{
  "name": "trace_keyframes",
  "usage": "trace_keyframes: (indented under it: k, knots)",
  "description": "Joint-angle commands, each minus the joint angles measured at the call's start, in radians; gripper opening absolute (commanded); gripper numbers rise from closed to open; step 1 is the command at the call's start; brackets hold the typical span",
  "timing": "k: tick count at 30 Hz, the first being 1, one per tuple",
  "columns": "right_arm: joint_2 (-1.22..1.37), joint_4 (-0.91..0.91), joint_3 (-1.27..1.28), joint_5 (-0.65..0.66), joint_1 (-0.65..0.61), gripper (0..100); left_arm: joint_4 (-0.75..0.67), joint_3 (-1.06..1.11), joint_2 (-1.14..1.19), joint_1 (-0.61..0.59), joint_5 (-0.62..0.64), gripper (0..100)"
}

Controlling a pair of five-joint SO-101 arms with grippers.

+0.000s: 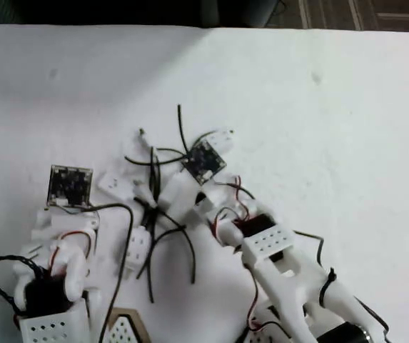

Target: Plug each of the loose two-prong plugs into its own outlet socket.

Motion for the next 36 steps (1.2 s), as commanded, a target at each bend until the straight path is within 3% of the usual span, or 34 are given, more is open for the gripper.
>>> trace_keyframes:
  k: [1,5,15,28,33,36]
  knots:
    - [-0.001,0.071,-0.003,-0.078,0.027,1.7,-0.002,-0.005,-0.001,-0.007,-0.008,7]
    - [-0.002,0.076,-0.003,-0.235,0.044,1.7,-0.003,-0.005,-0.001,-0.005,-0.008,7]
    - [-0.002,0.088,0.005,-0.296,0.070,1.7,-0.006,-0.005,-0.001,-0.001,-0.006,7]
    - [-0.130,0.331,0.009,-0.436,0.062,1.7,-0.003,-0.005,-0.001,0.001,-0.003,7]
    - [-0.222,0.180,0.129,-0.430,0.016,1.7,-0.003,-0.005,-0.001,0.001,-0.002,7]
    - [-0.288,0.050,0.219,-0.359,-0.019,1.7,-0.003,-0.005,-0.001,0.001,-0.002,7]
